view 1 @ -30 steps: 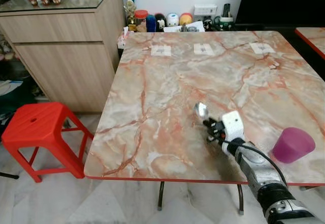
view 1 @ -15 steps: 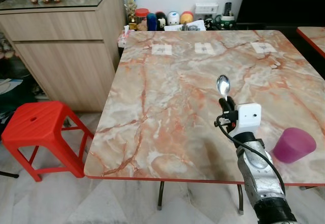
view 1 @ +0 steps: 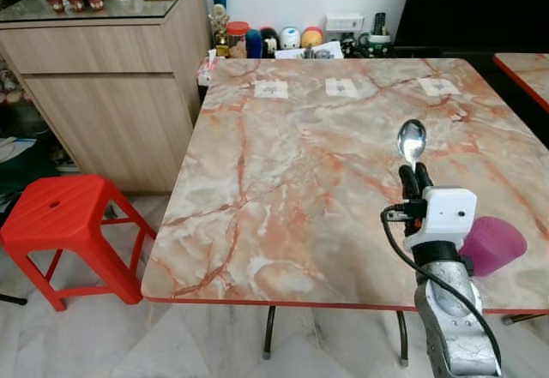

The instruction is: Setting the table

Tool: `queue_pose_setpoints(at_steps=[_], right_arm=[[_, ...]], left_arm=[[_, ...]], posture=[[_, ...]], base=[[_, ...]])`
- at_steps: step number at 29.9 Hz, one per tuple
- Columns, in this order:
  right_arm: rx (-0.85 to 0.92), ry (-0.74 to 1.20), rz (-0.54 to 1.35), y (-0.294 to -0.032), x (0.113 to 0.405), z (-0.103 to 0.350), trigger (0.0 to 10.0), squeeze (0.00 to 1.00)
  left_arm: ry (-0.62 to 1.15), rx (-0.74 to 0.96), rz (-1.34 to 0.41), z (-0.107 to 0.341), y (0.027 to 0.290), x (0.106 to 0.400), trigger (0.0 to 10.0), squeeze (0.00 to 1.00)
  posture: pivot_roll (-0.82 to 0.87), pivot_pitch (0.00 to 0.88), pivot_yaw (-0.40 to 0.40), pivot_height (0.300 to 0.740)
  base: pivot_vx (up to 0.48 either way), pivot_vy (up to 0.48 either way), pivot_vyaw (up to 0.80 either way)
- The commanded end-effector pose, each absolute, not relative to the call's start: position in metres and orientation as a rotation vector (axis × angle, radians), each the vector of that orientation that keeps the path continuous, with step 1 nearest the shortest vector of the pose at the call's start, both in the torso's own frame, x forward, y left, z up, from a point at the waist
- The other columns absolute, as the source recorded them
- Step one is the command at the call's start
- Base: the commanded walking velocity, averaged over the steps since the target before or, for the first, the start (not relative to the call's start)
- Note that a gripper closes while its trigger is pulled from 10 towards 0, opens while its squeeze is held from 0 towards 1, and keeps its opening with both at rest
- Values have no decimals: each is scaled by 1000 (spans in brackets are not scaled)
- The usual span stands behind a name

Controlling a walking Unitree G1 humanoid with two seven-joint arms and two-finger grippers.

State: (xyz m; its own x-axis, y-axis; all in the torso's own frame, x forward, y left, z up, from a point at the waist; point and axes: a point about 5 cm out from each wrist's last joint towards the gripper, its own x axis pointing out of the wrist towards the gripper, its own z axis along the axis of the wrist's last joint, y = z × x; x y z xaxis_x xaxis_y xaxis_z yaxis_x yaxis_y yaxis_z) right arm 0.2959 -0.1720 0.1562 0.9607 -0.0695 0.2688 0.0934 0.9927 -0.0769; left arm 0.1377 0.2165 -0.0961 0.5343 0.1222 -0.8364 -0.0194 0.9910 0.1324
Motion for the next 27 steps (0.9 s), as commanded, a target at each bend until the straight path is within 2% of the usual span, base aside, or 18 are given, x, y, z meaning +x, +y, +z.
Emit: queue_pose_setpoints(at_steps=[1,27], right_arm=[[-86,-303,-84,-169,294,168,10000,0],[-119,-363,-110,-170,296,190,10000,0]], left_arm=[[1047,120,52,-100,213,131,10000,0],[1103,117,73,-102,224,122,10000,0]], posture=[[-5,17,-25,740],[-10,0,-33,740]], base=[[0,-277,0],[0,-399,0]])
